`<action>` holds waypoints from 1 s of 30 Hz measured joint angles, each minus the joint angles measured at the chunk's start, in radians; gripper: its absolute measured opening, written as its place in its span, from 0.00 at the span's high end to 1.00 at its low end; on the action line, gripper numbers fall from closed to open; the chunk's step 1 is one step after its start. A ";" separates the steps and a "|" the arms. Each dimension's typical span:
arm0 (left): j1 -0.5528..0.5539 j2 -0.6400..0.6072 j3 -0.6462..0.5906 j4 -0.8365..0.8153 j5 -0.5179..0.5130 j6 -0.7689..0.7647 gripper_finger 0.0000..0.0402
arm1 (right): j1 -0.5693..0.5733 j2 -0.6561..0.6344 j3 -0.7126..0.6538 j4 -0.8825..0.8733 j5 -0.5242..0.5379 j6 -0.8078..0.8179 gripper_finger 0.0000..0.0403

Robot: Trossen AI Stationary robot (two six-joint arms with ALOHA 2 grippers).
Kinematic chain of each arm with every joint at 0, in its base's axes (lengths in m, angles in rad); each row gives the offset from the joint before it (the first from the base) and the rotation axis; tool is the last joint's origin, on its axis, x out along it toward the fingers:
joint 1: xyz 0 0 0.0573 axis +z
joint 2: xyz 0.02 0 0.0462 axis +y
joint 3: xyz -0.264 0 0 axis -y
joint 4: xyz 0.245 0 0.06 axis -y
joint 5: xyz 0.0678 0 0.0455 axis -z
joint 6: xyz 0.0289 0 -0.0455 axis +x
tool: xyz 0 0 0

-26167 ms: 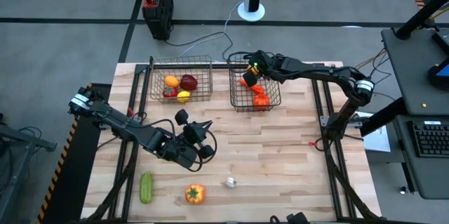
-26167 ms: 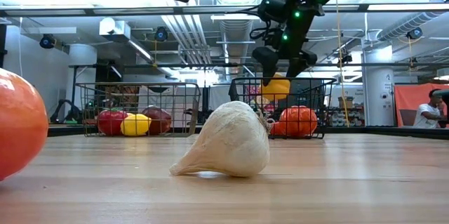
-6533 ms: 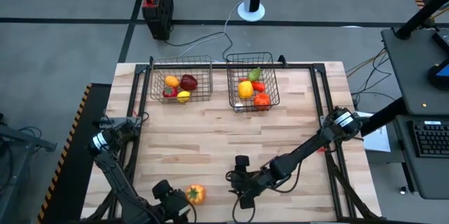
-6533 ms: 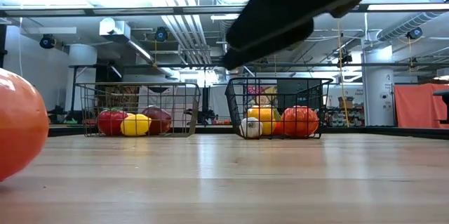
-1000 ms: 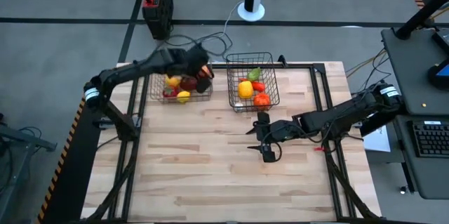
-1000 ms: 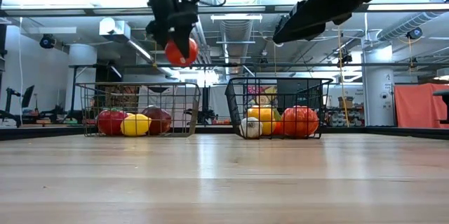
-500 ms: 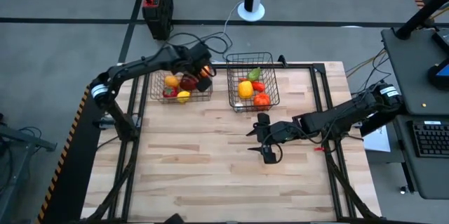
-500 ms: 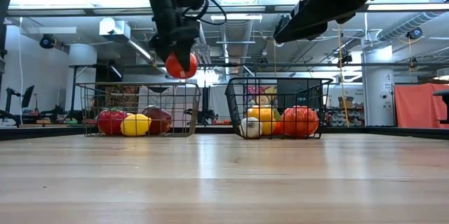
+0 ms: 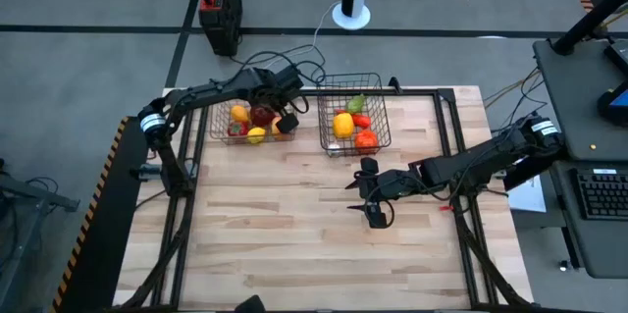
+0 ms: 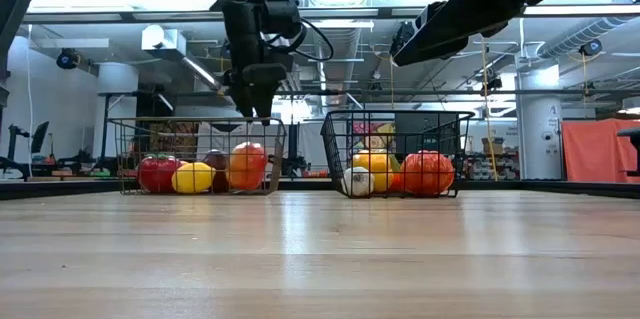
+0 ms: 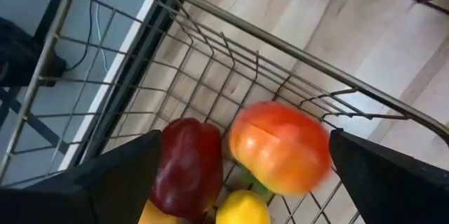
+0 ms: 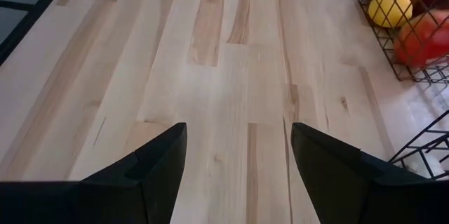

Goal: Sort produce into baskets
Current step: Return to Home Position

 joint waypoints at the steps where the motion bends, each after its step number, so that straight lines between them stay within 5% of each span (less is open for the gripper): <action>1: 0.000 0.002 0.000 -0.002 0.000 -0.007 0.03 | 0.000 0.000 0.000 0.000 0.000 0.001 0.38; 12: -0.167 -0.153 -0.028 0.008 -0.085 -0.063 0.03 | 0.003 0.000 0.000 0.046 0.003 -0.023 0.38; 19: -0.421 -0.396 -0.237 0.197 -0.166 -0.159 0.03 | 0.018 0.000 -0.011 0.117 0.033 -0.042 0.38; 23: -0.602 -0.512 -0.399 0.400 -0.160 -0.207 0.03 | 0.032 0.000 -0.052 0.278 0.027 -0.094 0.38; 26: -0.720 -0.558 -0.531 0.716 -0.257 -0.164 0.03 | 0.025 0.000 -0.101 0.475 0.025 -0.170 0.38; 30: -0.740 -0.561 -0.674 1.138 -0.256 -0.021 0.03 | -0.041 0.000 -0.108 0.649 -0.071 -0.219 0.39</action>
